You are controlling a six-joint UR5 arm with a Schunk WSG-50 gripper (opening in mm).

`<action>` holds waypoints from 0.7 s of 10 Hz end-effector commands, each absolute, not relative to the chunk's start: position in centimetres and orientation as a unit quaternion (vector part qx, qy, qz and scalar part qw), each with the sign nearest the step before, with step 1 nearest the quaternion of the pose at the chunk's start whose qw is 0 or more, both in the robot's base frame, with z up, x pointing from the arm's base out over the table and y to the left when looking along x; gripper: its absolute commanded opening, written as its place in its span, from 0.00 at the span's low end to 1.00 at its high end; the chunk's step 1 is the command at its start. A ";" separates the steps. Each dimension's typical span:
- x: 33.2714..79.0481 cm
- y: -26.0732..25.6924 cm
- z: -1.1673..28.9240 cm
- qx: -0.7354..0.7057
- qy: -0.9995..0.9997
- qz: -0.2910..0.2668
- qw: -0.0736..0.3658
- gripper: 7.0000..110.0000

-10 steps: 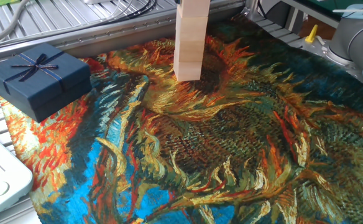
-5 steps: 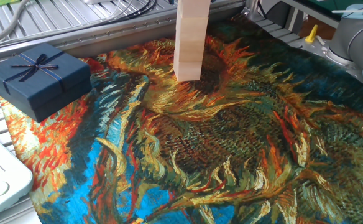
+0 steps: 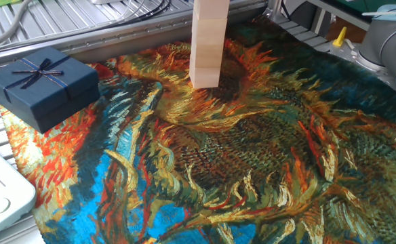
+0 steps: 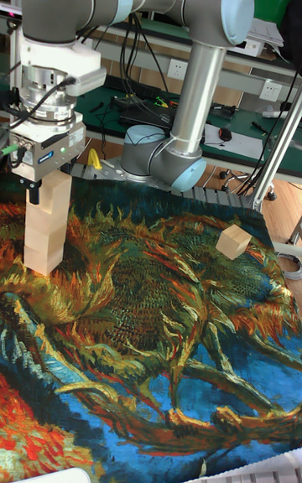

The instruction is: Stack the blocks in a vertical line of five

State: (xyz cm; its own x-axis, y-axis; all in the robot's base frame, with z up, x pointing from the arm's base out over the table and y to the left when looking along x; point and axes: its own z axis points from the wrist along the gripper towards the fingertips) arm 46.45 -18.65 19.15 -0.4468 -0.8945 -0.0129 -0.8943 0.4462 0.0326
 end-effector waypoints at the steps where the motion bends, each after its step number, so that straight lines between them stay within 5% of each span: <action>1: 46.9 -18.4 19.8 0.510 -0.860 -0.016 -0.003 0.79; 7: 46.7 -18.2 21.5 0.501 -0.865 -0.029 0.009 0.79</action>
